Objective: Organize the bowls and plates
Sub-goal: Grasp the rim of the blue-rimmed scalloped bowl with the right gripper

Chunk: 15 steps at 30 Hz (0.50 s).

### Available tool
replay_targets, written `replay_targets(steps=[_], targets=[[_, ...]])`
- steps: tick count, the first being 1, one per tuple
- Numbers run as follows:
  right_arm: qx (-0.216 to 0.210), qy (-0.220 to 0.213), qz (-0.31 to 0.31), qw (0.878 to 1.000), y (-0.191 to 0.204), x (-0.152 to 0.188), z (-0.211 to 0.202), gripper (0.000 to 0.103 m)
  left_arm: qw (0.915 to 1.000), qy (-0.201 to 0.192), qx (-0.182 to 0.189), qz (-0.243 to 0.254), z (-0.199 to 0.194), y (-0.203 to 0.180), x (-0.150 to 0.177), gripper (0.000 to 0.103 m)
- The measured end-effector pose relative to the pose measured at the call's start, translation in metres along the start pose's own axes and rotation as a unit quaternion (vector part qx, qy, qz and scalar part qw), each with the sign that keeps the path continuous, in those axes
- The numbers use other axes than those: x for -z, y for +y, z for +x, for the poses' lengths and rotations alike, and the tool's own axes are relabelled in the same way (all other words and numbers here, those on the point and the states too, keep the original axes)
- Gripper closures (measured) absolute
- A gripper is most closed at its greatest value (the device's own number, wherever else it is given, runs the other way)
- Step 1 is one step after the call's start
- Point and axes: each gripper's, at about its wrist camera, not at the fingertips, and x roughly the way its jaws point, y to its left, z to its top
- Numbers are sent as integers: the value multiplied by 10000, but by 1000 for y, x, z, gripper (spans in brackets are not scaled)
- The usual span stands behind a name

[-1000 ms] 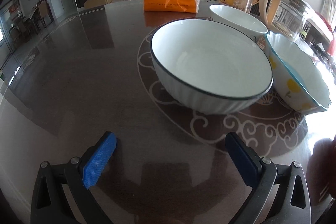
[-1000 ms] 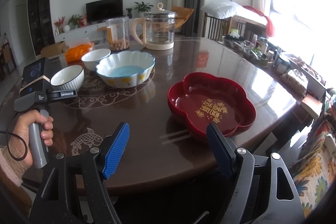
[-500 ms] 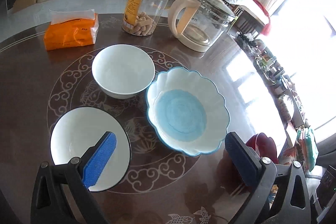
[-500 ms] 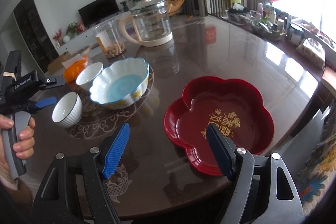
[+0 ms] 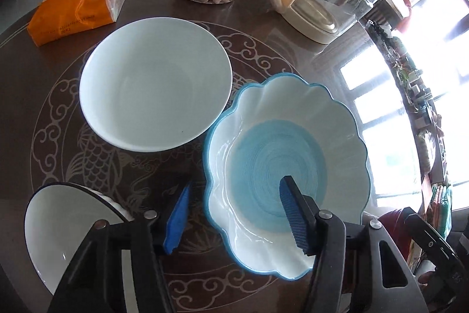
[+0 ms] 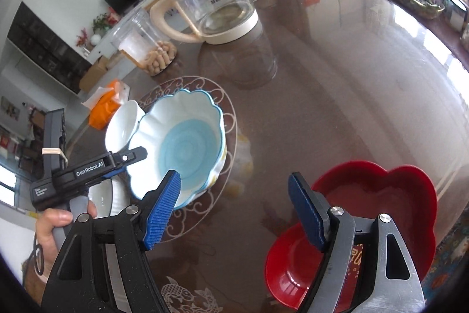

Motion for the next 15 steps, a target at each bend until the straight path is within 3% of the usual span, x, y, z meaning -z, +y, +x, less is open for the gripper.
replay_targets(steps=[1, 4, 6, 8, 12, 13, 14, 15], targets=[[30, 76, -4, 10000, -1, -5, 9, 24, 10000, 2, -17, 27, 2, -1, -1, 63], [43, 302, 165, 9994, -6, -21, 38, 25, 9998, -73, -163, -69, 4, 2, -3, 74], [75, 372, 202, 9991, -6, -29, 54, 42, 9996, -99, -251, -116, 6, 3, -5, 81], [136, 452, 73, 9989, -2, -37, 70, 49, 9995, -102, -289, -108, 7, 5, -6, 83], [-6, 643, 267, 9976, -4, -42, 98, 53, 9987, -117, -487, 82, 10, 0, -6, 84], [-50, 703, 344, 9969, -6, -43, 104, 58, 9984, -123, -535, 121, 11, -1, -6, 84], [-142, 783, 426, 9959, -8, -43, 110, 74, 9982, -126, -569, 139, 11, -1, -7, 84], [-327, 835, 540, 9945, -10, -43, 114, 82, 9981, -128, -592, 148, 12, -2, -7, 84]])
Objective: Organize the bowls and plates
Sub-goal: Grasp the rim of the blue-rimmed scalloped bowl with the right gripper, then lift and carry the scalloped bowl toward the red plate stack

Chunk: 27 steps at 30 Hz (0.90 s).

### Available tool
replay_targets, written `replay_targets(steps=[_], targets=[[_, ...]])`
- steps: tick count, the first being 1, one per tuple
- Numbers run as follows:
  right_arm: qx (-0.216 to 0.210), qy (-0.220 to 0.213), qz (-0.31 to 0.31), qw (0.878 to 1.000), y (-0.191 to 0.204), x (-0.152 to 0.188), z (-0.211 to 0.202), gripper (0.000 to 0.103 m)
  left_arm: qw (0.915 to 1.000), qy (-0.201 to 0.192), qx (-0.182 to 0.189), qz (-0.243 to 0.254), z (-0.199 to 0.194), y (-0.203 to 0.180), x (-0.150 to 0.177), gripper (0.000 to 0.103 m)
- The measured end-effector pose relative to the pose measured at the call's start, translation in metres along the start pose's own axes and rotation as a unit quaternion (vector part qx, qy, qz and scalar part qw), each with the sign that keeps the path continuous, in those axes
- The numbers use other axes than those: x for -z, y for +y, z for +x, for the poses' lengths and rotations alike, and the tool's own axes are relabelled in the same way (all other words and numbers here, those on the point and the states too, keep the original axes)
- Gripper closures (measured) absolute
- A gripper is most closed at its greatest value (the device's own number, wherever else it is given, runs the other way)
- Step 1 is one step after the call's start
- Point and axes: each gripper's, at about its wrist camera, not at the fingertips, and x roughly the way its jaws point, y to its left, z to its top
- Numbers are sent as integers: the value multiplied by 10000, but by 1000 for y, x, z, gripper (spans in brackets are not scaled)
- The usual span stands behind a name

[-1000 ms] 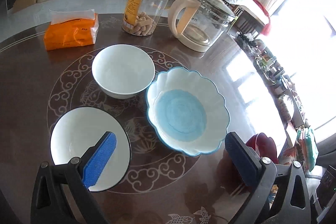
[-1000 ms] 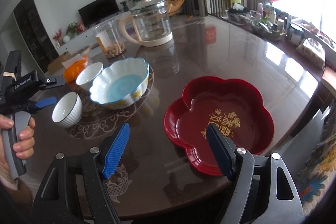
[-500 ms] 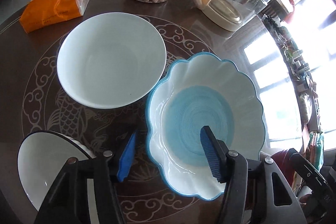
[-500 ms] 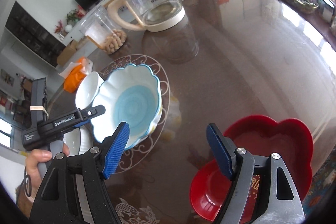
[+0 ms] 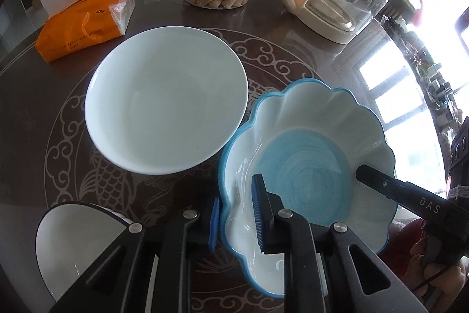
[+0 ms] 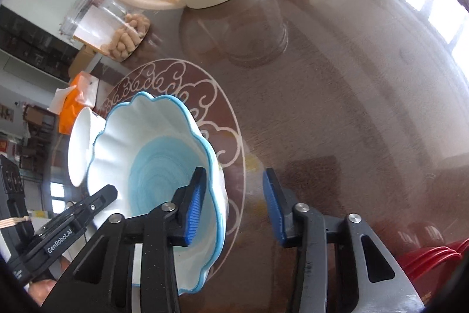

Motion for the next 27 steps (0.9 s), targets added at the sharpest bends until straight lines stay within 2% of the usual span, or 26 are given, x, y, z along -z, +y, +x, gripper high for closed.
replay_targets(steps=[1, 2, 5, 9, 16, 21, 27], targets=[[-136, 29, 54, 9999, 0, 0, 2, 86, 10000, -3, -18, 7, 0, 0, -1, 84], [-91, 30, -4, 10000, 4, 1, 2, 91, 10000, -12, -34, 28, 1, -1, -2, 84], [328, -34, -478, 9983, 20, 8, 0, 91, 10000, -39, 17, 76, -1, -1, 0, 84], [426, -123, -803, 9958, 22, 20, -10, 91, 9997, -100, 191, 105, -7, -5, 5, 84], [533, -321, -1057, 9925, 17, 39, -33, 91, 9986, -330, 240, 349, -26, -22, 22, 84], [526, -352, -1188, 9909, 18, 64, -50, 91, 9968, -582, 274, 472, -56, -29, 49, 84], [495, -363, -1353, 9889, 20, 112, -75, 91, 9949, -800, 366, 501, -91, -26, 100, 84]])
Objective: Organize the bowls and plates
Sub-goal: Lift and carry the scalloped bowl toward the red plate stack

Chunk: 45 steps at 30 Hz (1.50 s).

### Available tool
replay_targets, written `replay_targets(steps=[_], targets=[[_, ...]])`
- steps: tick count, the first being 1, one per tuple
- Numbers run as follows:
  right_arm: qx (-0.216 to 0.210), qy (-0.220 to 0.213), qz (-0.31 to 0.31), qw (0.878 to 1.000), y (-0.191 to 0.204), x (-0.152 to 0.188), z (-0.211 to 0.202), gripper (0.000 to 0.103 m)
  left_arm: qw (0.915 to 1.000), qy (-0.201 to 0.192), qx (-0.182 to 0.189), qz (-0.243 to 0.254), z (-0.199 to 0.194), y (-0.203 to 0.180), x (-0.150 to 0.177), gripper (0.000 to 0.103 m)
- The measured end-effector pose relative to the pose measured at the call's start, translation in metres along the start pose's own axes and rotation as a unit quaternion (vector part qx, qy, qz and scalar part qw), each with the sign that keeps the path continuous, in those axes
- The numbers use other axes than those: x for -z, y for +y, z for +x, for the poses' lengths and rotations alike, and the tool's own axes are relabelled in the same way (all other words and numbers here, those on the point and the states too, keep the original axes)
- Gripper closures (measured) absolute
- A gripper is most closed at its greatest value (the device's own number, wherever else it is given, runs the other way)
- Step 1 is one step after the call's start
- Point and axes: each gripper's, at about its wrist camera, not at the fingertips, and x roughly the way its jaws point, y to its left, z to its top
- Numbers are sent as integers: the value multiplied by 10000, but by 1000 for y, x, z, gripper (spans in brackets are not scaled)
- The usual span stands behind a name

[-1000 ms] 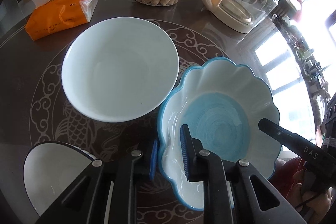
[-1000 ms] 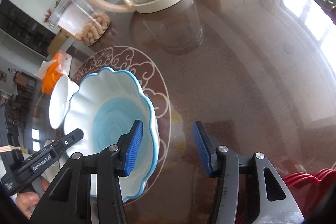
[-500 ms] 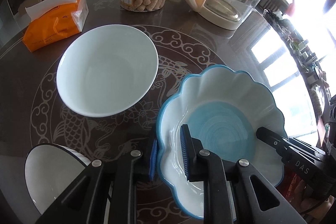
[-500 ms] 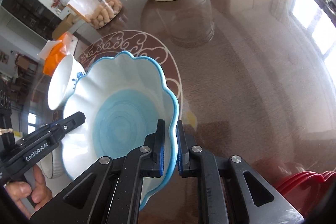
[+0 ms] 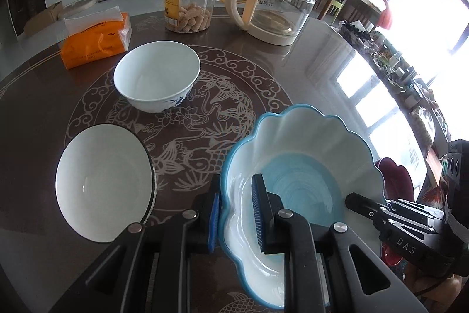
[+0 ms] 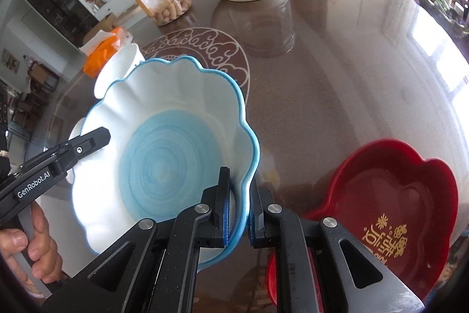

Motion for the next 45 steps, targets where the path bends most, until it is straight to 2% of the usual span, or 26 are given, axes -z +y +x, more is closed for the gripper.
replay_targets(steps=[5, 10, 17, 24, 26, 28, 29, 30, 31, 34, 36, 38, 40, 43, 45], targets=[[-31, 77, -119, 9999, 13, 41, -12, 91, 10000, -73, -61, 6, -20, 3, 47, 84], [49, 235, -303, 9993, 21, 69, -4, 91, 9998, 6, -137, -115, -14, 14, 80, 84], [197, 196, -315, 9991, 22, 82, 9, 91, 9994, 95, -67, -321, 3, 23, 99, 84], [137, 46, -133, 9998, 14, 87, 15, 90, 9991, -207, 14, -381, 1, 22, 105, 82], [189, -152, -149, 9996, 16, 90, 9, 86, 9987, -345, 45, -384, -3, 22, 106, 70], [332, -414, -220, 9983, 21, 93, -2, 62, 9973, -552, -19, -475, -12, 23, 107, 40], [319, -571, -244, 9976, 24, 94, -8, 41, 9960, -699, -85, -544, -19, 26, 109, 34], [374, -721, -277, 9963, 27, 95, -14, 36, 9943, -855, -164, -613, -26, 28, 109, 25], [443, -825, -334, 9950, 31, 96, -20, 36, 9925, -1004, -232, -664, -34, 31, 110, 21], [609, -1126, -465, 9907, 39, 99, -40, 37, 9873, -1347, -453, -705, -58, 39, 109, 20], [846, -1519, -489, 9836, 43, 106, -61, 37, 9824, -1621, -707, -606, -76, 40, 111, 19], [1187, -2086, -405, 9699, 46, 118, -85, 33, 9749, -1947, -982, -445, -96, 38, 117, 15], [1478, -2733, -294, 9500, 49, 135, -108, 30, 9646, -2311, -1231, -321, -115, 35, 128, 3], [1674, -3619, -191, 9169, 54, 161, -129, 25, 9497, -2752, -1488, -123, -134, 27, 142, 1], [1621, -4030, -215, 9005, 56, 176, -135, 24, 9462, -2825, -1579, -4, -140, 21, 147, 1]])
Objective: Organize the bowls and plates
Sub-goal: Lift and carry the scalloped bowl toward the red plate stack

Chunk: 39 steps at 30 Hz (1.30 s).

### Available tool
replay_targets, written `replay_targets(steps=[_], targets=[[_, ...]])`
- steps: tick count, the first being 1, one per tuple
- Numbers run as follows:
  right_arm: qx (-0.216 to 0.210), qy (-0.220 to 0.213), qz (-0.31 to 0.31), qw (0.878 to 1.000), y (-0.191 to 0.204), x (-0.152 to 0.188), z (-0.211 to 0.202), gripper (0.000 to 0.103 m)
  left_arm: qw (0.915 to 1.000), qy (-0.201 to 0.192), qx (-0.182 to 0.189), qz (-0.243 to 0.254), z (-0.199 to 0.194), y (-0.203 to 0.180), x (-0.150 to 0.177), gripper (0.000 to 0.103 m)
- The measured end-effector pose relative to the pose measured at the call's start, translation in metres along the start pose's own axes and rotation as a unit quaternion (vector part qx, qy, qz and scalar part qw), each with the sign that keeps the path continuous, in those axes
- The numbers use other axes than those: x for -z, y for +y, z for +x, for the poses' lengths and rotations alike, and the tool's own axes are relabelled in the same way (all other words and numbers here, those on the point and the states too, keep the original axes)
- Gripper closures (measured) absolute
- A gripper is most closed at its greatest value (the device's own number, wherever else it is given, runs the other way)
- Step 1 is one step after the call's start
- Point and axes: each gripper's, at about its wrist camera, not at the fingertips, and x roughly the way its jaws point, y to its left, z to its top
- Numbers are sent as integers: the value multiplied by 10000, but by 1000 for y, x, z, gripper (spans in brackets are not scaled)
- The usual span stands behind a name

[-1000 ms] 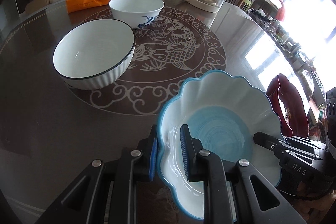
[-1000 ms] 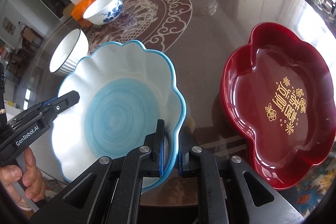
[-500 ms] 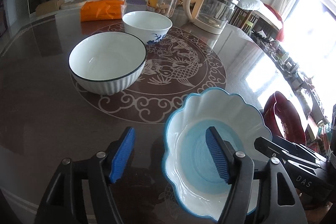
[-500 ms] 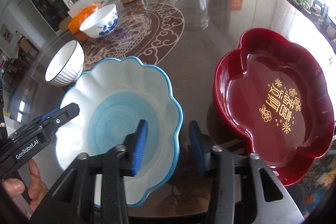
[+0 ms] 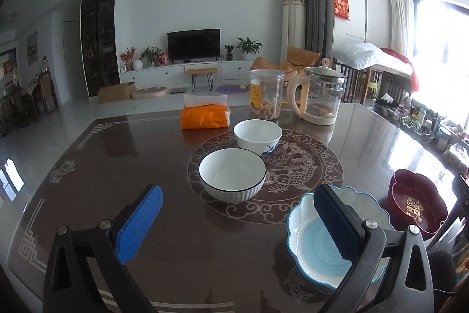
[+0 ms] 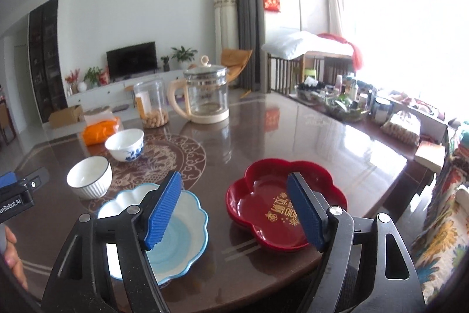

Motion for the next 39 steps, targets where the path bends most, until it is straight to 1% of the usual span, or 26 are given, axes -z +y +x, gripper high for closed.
replay_targets(steps=[2, 4, 8, 10, 12, 15, 17, 20, 23, 25, 30, 33, 35, 38, 39], targets=[[-65, -179, -64, 9998, 1, 4, -6, 24, 10000, -3, -21, 68, -4, -5, 1, 1], [-63, -326, -217, 9992, 5, 9, -10, 24, 9999, 81, -25, 91, -7, -11, 1, 0], [-83, -696, -390, 9968, 4, 21, -22, 24, 9999, 151, 64, -20, -17, -23, -2, 1], [-154, -824, -462, 9954, 5, 26, -26, 24, 9999, 148, 20, -23, -22, -30, -5, 0], [-155, -879, -637, 9940, 7, 29, -26, 24, 9998, 192, -72, -6, -24, -37, -9, 0], [-195, -817, -814, 9931, 10, 29, -23, 24, 9993, 316, -175, -81, -24, -45, -15, 0], [-313, -820, -789, 9930, 8, 28, -25, 24, 9987, 373, -282, -195, -25, -49, -19, 0], [-444, -948, -675, 9922, 0, 27, -29, 24, 9972, 427, -507, -332, -29, -51, -23, 0], [-535, -1009, -590, 9917, -7, 28, -32, 21, 9952, 373, -815, -397, -35, -49, -23, 0], [-687, -944, -477, 9920, -12, 29, -30, 21, 9929, 334, -1060, -431, -39, -46, -22, 0], [-996, -797, -207, 9916, -24, 29, -22, 21, 9839, 378, -1616, -657, -42, -31, -18, 0], [-1020, -779, -154, 9916, -28, 29, -19, 21, 9803, 365, -1750, -846, -45, -22, -16, 0], [-1086, -777, -113, 9910, -30, 30, -18, 21, 9793, 318, -1770, -929, -50, -15, -12, 0], [-1212, -1097, -90, 9865, -30, 30, -21, 21, 9795, 344, -1744, -950, -48, -5, -11, 0], [-1194, -1231, -93, 9851, -30, 29, -24, 21, 9795, 356, -1720, -987, -47, 0, -12, 0]])
